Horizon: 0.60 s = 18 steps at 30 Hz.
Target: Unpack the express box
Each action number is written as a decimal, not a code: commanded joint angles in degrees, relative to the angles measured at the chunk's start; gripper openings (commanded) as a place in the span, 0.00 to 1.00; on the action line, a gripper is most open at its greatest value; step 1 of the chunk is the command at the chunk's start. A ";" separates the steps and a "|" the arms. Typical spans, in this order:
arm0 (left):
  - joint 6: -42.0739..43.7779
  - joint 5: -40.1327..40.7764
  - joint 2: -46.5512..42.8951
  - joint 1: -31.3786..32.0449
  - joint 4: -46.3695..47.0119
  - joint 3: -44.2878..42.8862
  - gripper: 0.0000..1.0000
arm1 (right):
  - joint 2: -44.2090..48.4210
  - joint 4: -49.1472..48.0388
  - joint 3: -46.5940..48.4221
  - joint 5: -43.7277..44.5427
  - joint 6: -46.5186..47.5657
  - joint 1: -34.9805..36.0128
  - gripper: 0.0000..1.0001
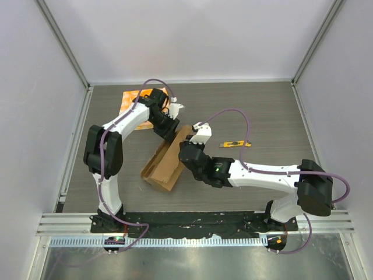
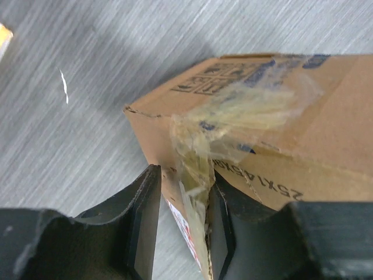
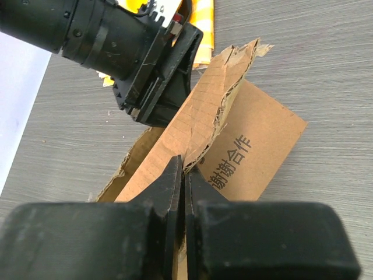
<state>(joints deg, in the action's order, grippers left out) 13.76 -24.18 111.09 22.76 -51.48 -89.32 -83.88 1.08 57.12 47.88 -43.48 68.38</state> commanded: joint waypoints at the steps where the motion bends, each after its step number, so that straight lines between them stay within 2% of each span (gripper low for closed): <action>1: 0.30 -0.78 1.67 1.67 8.24 -2.97 0.38 | -2.43 6.13 -1.57 -12.19 3.23 1.41 0.01; 4: 0.48 -1.22 2.55 1.67 8.59 -2.79 0.29 | -2.17 5.34 -2.45 -12.81 2.88 1.32 0.01; 5: 0.65 -1.30 2.73 1.67 8.68 -2.62 0.20 | -1.99 5.25 -2.72 -12.81 2.79 1.23 0.01; 8: 1.44 -0.87 2.64 1.67 8.59 -1.56 0.05 | -0.68 5.33 -3.94 -12.55 2.35 1.14 0.01; 11: 1.88 -0.86 2.03 1.32 8.07 -0.77 0.00 | 0.73 5.42 -5.87 -11.85 1.39 1.06 0.01; 18: 3.03 -1.65 -2.45 -4.03 4.82 -1.29 0.00 | 6.69 6.83 -12.03 -9.56 -2.65 1.05 0.01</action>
<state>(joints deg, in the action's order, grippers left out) 15.53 -25.67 112.77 23.33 -50.28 -89.73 -79.31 -3.57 50.85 44.77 -45.21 67.79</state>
